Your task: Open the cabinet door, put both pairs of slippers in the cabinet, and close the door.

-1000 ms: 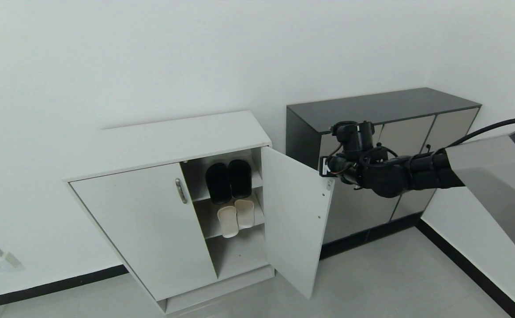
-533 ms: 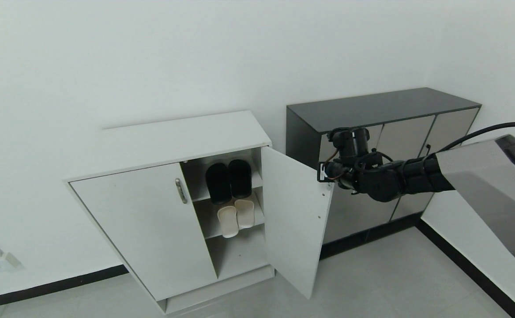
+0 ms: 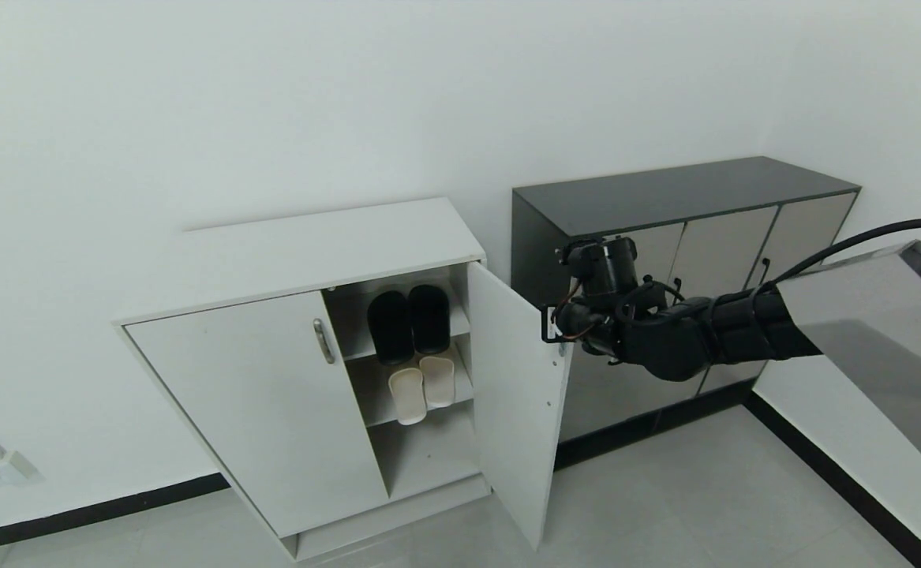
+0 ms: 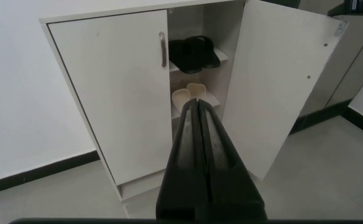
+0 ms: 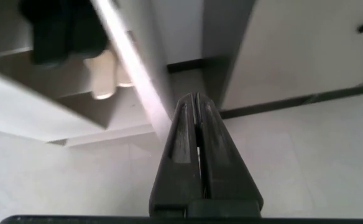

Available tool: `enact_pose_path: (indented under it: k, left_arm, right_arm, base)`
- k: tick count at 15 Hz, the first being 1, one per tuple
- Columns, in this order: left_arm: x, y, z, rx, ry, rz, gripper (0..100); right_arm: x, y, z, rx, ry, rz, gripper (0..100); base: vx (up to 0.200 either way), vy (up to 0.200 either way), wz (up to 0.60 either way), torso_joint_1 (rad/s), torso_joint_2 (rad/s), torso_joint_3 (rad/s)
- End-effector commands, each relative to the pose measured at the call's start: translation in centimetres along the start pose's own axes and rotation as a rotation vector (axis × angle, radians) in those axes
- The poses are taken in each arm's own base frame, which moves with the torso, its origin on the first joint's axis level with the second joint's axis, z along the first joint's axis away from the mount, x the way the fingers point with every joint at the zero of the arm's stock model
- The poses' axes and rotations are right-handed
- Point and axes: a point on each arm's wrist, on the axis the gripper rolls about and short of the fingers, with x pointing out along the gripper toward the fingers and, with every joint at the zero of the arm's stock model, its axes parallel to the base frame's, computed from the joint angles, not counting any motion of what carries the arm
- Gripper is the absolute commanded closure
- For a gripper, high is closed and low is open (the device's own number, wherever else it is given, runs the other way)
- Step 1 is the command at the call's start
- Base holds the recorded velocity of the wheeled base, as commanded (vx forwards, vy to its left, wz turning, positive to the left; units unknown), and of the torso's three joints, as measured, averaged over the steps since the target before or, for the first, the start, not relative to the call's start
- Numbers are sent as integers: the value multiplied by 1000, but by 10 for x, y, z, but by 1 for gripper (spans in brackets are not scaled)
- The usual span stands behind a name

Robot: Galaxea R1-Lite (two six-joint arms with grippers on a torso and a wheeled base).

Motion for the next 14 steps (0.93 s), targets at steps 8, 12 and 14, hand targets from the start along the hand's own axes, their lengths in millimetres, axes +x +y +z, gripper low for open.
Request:
enact_pose_path:
  k: [8,12,14]
  left_arm:
    - [0,0,0,0,-1,-2,100]
    - [0,0,0,-2,-1,0,100]
    - [0,0,0,-2,-1,0,100]
  right_arm:
    - [-64,57,-6,-112,-16,164,100]
    - [-72,63,-7,-134,-19,181,100]
    - [-74,66,-9,-135,-32,191,100]
  base:
    - [0,0,0,0,0,0]
    - [0,0,0,0,0,0]
    - [0,0,300,1,1,1]
